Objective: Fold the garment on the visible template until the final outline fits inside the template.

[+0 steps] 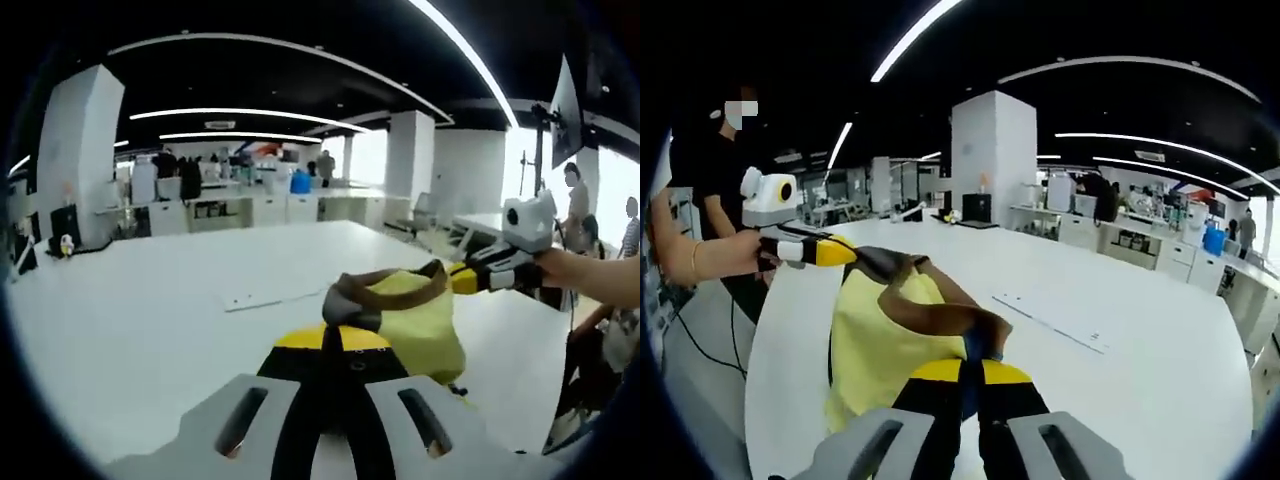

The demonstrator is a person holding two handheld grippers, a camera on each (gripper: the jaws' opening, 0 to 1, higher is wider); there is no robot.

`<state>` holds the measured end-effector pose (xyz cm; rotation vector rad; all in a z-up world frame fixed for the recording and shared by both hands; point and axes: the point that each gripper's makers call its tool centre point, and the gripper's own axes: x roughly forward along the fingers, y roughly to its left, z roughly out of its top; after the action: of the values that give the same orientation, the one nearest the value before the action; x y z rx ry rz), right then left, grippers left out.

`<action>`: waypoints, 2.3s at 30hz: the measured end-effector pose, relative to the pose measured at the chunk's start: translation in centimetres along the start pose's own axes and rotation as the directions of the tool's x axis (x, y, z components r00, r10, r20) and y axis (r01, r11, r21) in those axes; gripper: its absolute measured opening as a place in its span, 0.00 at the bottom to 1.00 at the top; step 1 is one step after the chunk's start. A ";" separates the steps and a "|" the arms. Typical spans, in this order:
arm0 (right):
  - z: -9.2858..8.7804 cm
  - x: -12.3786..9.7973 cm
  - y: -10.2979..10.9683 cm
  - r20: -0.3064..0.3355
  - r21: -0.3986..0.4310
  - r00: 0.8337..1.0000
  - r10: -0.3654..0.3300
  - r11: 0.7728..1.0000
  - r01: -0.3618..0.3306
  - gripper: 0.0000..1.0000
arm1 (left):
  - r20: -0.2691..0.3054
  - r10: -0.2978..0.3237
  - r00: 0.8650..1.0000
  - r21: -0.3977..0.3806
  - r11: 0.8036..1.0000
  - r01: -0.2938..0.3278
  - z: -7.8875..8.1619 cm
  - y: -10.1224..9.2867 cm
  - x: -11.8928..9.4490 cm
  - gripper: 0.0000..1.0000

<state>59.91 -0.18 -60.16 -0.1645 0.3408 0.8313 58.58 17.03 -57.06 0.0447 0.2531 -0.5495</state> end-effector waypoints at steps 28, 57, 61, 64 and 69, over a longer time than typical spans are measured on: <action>-0.5 7.5 -8.9 -0.073 0.043 0.966 -0.249 0.967 0.253 0.00 | -0.043 0.124 0.991 0.043 0.992 -0.122 -1.9 6.4 10.1 0.00; -8.6 15.8 -13.9 -0.281 0.077 0.913 -0.296 0.941 0.329 0.00 | -0.245 0.131 0.961 -0.032 0.989 -0.143 -10.4 10.4 18.3 0.00; -8.8 16.3 -14.2 -0.288 0.080 0.910 -0.297 0.940 0.332 0.00 | -0.256 0.133 0.958 -0.031 0.989 -0.145 -10.9 10.6 18.7 0.00; -8.9 16.5 -14.4 -0.294 0.078 0.909 -0.296 0.940 0.331 0.00 | -0.266 0.136 0.954 -0.016 0.989 -0.145 -11.1 10.7 18.7 0.00; -9.1 16.5 -14.5 -0.300 0.084 0.906 -0.299 0.938 0.337 0.01 | -0.276 0.148 0.950 -0.004 0.988 -0.155 -11.3 11.0 18.6 0.02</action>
<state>78.94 -0.88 -74.38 -0.2084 0.6214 0.4563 77.11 18.13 -72.93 0.1154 0.5234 -0.3854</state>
